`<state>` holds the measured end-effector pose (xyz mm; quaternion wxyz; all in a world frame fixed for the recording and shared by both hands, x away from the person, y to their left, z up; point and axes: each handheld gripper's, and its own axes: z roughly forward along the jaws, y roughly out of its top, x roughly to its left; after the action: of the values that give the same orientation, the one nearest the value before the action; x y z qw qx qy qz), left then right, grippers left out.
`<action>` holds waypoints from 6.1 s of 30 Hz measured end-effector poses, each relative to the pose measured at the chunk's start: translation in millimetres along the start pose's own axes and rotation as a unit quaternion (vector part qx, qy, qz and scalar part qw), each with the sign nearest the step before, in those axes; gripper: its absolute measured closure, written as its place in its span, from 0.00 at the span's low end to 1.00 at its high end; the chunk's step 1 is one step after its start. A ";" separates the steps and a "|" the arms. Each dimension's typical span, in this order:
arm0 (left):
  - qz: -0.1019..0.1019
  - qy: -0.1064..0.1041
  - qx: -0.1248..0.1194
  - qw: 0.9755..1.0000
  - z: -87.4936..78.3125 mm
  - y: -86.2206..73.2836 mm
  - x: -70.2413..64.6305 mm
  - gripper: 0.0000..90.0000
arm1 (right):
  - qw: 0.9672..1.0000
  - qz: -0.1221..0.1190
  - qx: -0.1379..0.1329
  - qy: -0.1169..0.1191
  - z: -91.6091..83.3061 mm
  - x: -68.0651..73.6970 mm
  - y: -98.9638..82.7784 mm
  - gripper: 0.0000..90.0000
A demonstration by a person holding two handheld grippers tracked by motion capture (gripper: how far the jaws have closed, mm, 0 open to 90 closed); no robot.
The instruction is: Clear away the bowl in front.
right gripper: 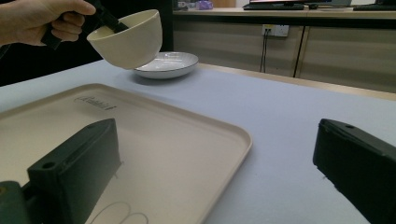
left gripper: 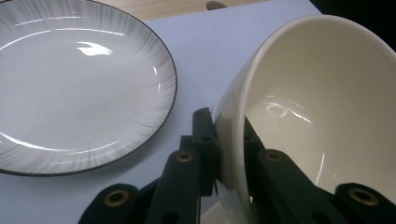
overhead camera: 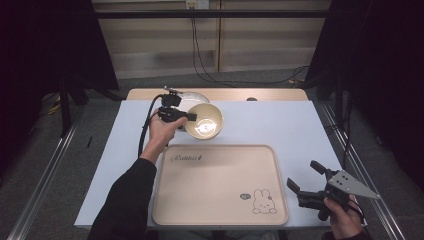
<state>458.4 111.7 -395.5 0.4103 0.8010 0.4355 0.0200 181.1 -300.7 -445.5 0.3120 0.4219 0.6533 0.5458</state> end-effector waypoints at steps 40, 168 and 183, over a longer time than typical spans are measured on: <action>0.048 -0.065 0.048 0.996 55.5 -0.1 -67.0 0.93 | 1.000 0.000 -0.001 0.001 0.1 -0.3 -0.1 0.00; 0.092 0.131 -0.198 0.967 -91.0 -130.5 -49.5 0.02 | 1.000 -0.006 0.002 0.004 1.9 0.9 0.4 0.01; 0.024 0.197 -0.254 0.947 -139.4 -196.8 -35.7 0.02 | 1.000 -0.004 0.004 -0.001 2.5 1.5 0.4 0.01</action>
<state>248.0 231.3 -424.4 0.5055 0.6610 0.4683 0.2970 182.7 -298.2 -445.5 0.3135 0.4212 0.6566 0.5416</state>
